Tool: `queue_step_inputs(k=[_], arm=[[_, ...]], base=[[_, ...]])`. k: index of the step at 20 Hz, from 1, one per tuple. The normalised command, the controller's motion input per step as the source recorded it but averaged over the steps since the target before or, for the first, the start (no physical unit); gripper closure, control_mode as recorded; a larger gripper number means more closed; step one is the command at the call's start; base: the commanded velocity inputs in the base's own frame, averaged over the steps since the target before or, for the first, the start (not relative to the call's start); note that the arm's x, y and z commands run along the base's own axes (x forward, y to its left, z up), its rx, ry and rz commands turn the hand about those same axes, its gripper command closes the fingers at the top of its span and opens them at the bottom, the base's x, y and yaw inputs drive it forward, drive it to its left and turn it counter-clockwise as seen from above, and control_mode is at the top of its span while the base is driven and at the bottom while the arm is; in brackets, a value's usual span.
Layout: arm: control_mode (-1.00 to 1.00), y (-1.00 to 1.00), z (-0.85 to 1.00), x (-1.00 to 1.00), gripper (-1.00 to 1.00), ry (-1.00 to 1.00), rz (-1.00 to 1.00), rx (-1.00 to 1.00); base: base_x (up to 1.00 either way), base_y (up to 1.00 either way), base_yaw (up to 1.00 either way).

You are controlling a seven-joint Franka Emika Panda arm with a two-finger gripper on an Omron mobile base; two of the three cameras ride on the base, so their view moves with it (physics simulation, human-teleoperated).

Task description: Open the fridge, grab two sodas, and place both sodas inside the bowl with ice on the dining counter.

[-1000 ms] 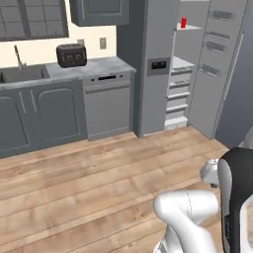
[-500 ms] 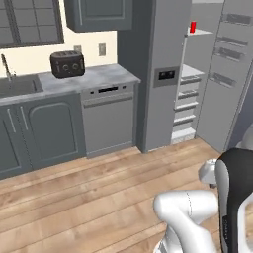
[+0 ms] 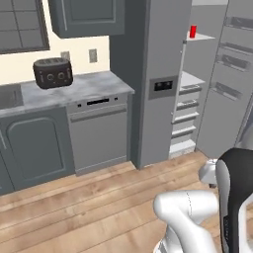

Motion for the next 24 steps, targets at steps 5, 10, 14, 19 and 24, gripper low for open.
queue_step_inputs(k=[5,10,14,19,24], arm=[[1.00,0.00,0.00,0.00,-1.00,0.00,0.00,0.00],[1.00,0.00,0.00,0.00,-1.00,0.00,0.00,0.00],[1.00,0.00,0.00,0.00,-1.00,0.00,0.00,0.00],[1.00,0.00,0.00,0.00,-1.00,0.00,0.00,0.00],[1.00,0.00,0.00,0.00,-1.00,0.00,0.00,0.00]], base=[[0.72,-0.46,0.00],[0.70,-0.48,0.00],[0.69,-0.48,0.00],[0.67,-0.47,0.00],[0.64,-0.45,0.00]])
